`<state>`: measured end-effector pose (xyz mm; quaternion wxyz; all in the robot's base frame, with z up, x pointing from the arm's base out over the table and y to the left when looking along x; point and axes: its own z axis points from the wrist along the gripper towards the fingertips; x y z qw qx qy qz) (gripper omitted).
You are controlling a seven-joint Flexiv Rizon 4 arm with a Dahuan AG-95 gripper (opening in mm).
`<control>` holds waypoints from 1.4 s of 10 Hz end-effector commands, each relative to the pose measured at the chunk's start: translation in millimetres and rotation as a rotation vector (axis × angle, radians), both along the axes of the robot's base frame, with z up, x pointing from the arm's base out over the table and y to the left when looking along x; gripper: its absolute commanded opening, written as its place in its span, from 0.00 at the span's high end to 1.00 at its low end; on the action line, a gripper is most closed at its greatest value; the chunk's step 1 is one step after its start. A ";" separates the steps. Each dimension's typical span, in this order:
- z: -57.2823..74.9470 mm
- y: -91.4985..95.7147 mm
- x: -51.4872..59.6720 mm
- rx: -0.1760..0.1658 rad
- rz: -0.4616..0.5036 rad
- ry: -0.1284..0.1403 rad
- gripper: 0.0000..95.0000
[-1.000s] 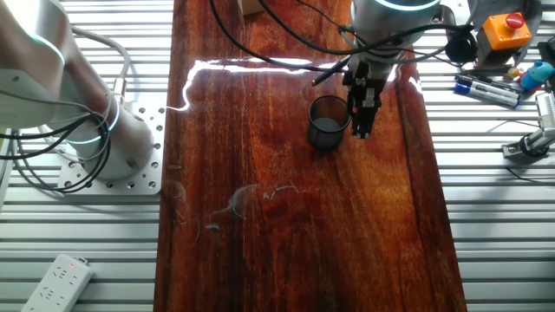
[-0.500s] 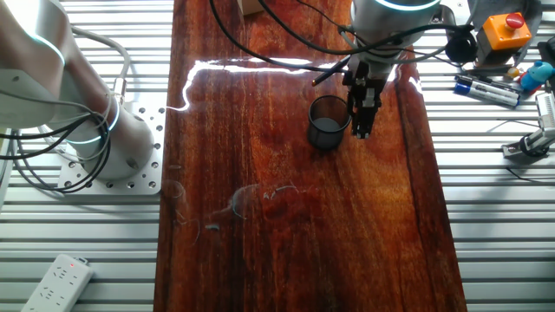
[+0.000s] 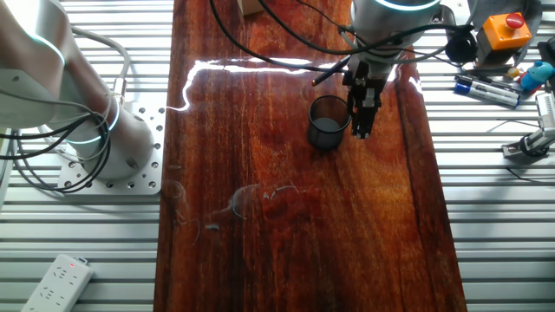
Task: Put the pen into the pen holder
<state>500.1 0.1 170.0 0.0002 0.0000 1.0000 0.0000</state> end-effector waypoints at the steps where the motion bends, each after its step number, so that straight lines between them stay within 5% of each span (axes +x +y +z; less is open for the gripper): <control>1: 0.0 -0.1 -0.1 0.000 0.000 0.000 0.00; 2: 0.0 -0.1 -0.1 0.054 0.252 -0.152 1.00; 14: 0.1 0.0 -0.1 0.045 0.245 -0.146 1.00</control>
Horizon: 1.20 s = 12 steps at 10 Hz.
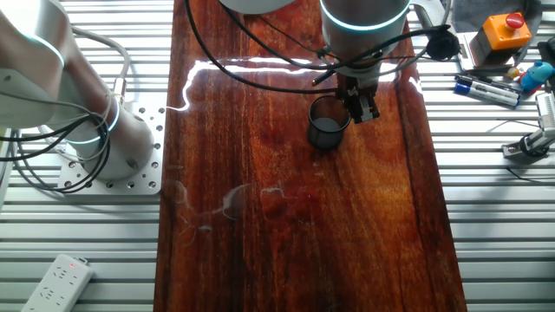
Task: Put the pen into the pen holder
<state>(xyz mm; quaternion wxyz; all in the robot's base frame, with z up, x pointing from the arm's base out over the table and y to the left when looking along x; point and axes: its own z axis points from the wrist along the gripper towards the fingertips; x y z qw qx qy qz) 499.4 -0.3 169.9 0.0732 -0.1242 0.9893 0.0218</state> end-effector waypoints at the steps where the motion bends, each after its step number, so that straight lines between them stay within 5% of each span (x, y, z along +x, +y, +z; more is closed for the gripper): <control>1: 0.1 0.3 0.6 0.001 -0.004 0.001 1.00; 12: -0.2 1.3 0.9 -0.023 0.033 0.007 1.00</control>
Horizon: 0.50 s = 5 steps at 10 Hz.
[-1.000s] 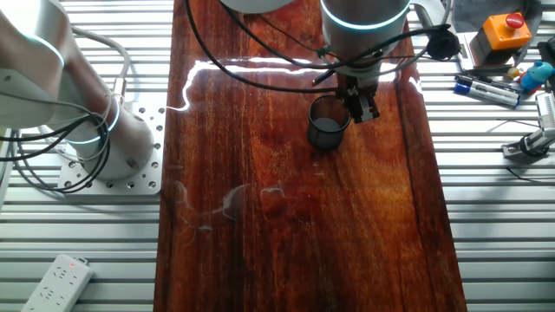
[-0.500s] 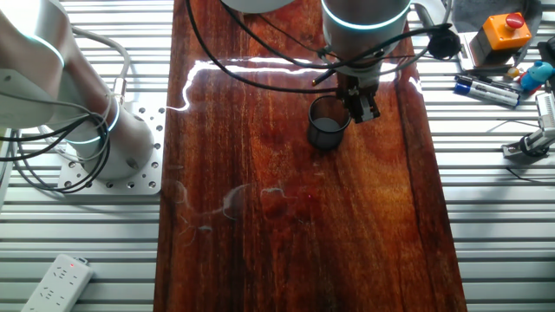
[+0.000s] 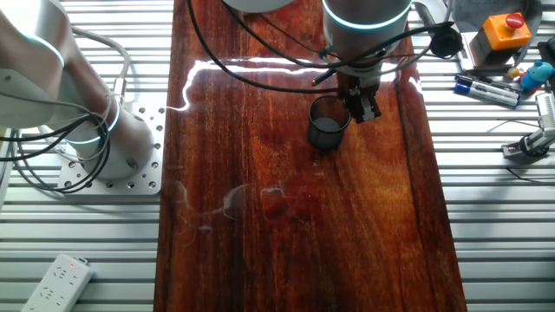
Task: Put the pen into the pen holder
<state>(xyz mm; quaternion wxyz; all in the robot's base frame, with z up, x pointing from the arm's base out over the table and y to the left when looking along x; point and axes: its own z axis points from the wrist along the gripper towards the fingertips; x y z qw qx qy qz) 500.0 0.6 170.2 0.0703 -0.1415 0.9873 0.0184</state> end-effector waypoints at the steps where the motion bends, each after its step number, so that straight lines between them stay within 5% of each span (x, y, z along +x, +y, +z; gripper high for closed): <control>1: -0.7 1.2 0.4 -0.031 0.001 0.007 1.00; 5: -2.1 5.4 1.5 -0.049 0.006 0.009 1.00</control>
